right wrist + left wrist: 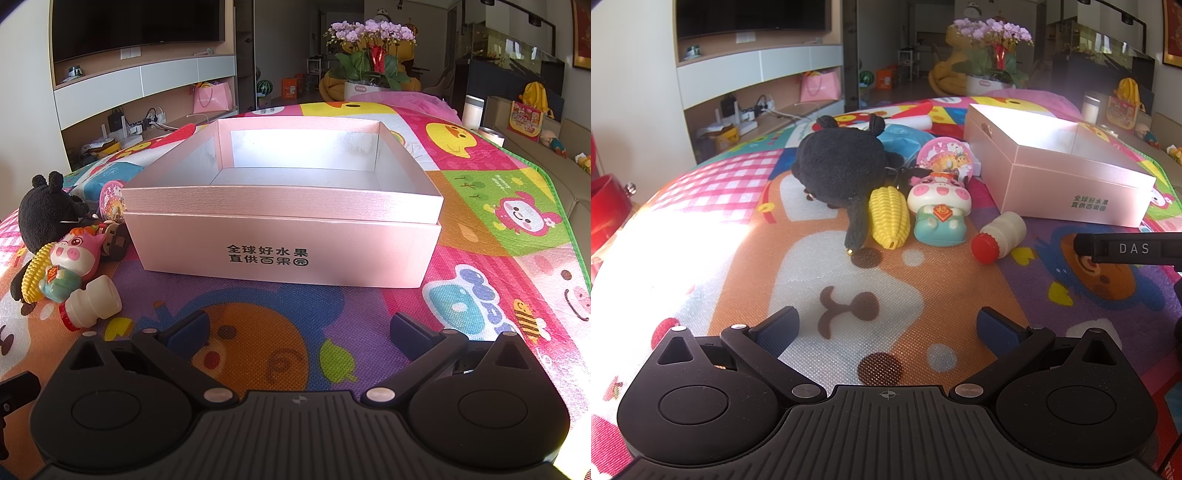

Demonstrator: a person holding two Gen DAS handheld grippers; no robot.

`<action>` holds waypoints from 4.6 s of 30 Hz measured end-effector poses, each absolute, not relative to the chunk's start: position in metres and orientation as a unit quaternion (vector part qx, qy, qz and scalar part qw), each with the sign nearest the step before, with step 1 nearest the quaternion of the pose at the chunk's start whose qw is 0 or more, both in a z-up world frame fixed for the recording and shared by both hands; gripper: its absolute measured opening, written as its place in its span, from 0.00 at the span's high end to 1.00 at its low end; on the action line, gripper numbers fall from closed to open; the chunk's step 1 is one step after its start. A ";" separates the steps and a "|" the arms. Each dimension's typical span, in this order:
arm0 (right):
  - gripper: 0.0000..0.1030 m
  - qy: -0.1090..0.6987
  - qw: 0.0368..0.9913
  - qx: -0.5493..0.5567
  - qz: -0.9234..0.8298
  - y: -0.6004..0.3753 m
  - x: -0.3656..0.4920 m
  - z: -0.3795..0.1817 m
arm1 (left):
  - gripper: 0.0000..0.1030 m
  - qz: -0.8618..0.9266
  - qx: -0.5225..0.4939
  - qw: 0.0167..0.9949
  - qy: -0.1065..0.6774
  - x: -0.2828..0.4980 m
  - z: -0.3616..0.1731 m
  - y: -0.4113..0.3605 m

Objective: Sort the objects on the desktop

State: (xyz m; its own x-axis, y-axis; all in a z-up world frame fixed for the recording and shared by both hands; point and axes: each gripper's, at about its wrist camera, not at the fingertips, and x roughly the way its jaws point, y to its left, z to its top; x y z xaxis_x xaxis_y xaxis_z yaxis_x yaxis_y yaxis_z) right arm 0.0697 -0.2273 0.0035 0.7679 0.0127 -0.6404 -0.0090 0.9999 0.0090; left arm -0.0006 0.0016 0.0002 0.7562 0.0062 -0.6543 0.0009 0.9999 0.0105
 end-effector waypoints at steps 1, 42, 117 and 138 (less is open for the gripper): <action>0.00 0.341 0.940 0.003 0.006 -0.227 0.070 0.004 | 0.00 0.001 0.005 0.937 0.349 -0.001 0.000 0.001; 0.00 0.377 0.926 -0.007 0.022 -0.229 0.074 0.011 | 0.00 -0.006 0.004 0.936 0.351 -0.001 -0.001 0.001; 0.59 0.371 0.913 -0.055 0.163 -0.225 -0.024 0.032 | 0.50 -0.181 0.108 0.914 0.347 -0.025 0.025 -0.044; 0.38 0.193 0.975 -0.085 0.073 -0.229 0.041 0.098 | 0.06 -0.116 0.052 0.968 0.215 0.064 0.107 -0.012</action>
